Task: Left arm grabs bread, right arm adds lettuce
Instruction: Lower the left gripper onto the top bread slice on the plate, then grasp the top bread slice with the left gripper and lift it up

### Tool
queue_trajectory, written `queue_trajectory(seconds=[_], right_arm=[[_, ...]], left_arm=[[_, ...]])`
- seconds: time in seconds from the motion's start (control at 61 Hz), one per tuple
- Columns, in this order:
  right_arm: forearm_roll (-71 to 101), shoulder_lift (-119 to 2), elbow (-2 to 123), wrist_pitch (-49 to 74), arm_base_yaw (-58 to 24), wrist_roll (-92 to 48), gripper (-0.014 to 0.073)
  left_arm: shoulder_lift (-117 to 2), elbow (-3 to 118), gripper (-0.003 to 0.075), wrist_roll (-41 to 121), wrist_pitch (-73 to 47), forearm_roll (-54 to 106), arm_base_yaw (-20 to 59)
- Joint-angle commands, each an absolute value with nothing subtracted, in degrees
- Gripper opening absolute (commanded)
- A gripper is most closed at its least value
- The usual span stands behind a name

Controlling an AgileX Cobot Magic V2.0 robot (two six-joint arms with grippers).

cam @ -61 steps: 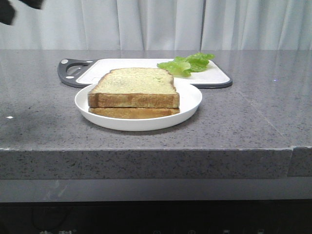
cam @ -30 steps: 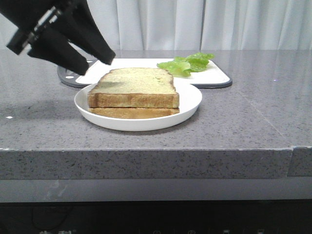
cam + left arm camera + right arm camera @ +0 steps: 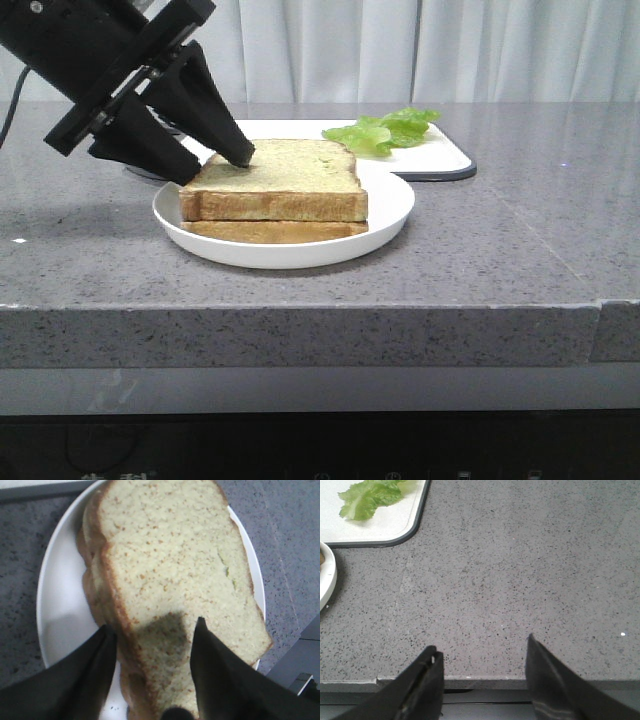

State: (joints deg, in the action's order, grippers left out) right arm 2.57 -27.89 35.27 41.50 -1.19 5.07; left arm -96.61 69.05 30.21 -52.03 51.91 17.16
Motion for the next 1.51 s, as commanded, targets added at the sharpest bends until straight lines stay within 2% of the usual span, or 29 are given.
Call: queue_trajectory(seconds=[0.0,0.279,0.672,1.049,1.328,1.492], right_arm=[[2.46,-28.62,36.72,37.82,-0.82,4.57,0.0404],[2.46,-28.62,36.72,38.22,-0.82,4.57,0.0404],[2.46,-28.62,36.72,38.22,-0.82,4.62,0.0404],[2.46,-28.62,36.72,38.62,-0.82,4.62,0.0404],[6.72,-29.07,36.72,38.48,-0.82,4.57,0.0404],[13.47,-33.62,37.39,37.75,-0.82,0.61,0.0404]], left_arm=[[-94.46,70.94,0.0246,29.93,-51.73,55.14,17.64],[-94.46,70.94,-0.0019,29.93,-52.36,54.66,17.64],[-91.43,70.94,-0.002,30.38,-53.29,55.93,17.64],[-72.99,69.46,-0.002,30.38,-52.62,51.67,17.5],[-58.12,61.11,-0.002,29.02,-47.08,49.63,17.5],[-51.9,57.06,-0.002,22.3,-45.31,40.59,17.5]])
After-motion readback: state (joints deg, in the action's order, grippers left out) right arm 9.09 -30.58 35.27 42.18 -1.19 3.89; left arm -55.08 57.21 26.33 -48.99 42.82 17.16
